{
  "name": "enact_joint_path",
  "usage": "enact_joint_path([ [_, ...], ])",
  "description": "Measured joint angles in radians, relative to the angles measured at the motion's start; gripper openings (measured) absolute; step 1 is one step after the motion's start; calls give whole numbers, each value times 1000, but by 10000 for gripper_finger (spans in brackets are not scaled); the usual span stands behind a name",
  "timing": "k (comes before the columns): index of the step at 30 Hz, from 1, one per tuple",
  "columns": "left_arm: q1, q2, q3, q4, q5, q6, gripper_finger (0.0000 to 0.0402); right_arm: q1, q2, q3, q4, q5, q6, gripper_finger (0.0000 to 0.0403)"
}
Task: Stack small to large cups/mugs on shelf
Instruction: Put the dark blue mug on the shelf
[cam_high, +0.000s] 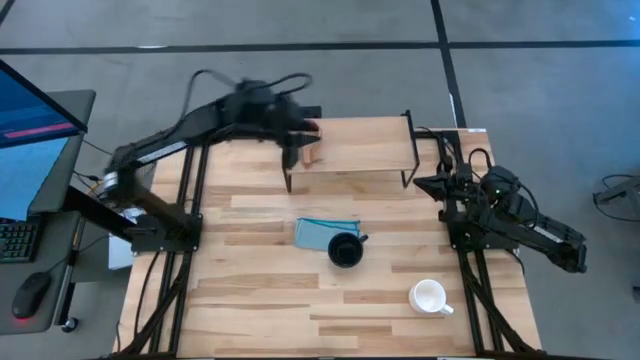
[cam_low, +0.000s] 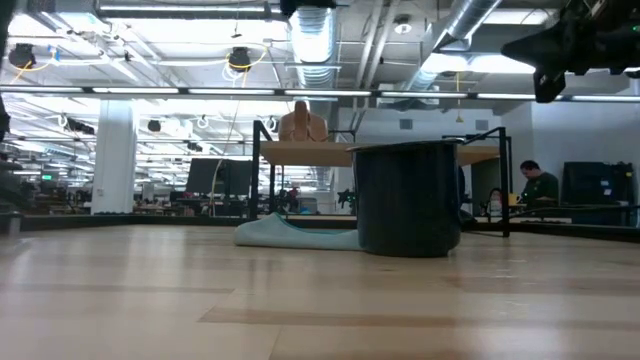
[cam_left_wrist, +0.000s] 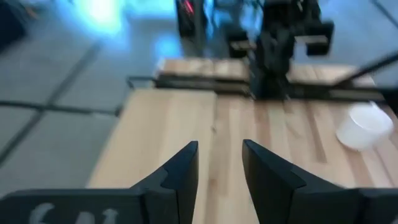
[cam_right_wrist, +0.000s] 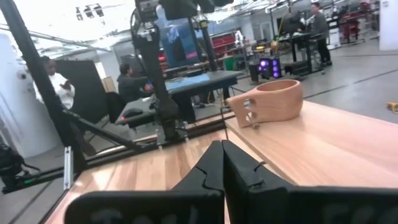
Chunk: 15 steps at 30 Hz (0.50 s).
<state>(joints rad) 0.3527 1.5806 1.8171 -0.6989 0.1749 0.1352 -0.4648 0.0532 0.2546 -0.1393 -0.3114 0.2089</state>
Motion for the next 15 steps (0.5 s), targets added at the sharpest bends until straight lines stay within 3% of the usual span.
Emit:
enact_joint_path([
  [7,31,-383,-561,384,-36,-105,110,-1,0,0,-2,24,0,21],
  [15,11,-740,-968,575,-68,-198,109,0,0,0,3,27,0,24],
])
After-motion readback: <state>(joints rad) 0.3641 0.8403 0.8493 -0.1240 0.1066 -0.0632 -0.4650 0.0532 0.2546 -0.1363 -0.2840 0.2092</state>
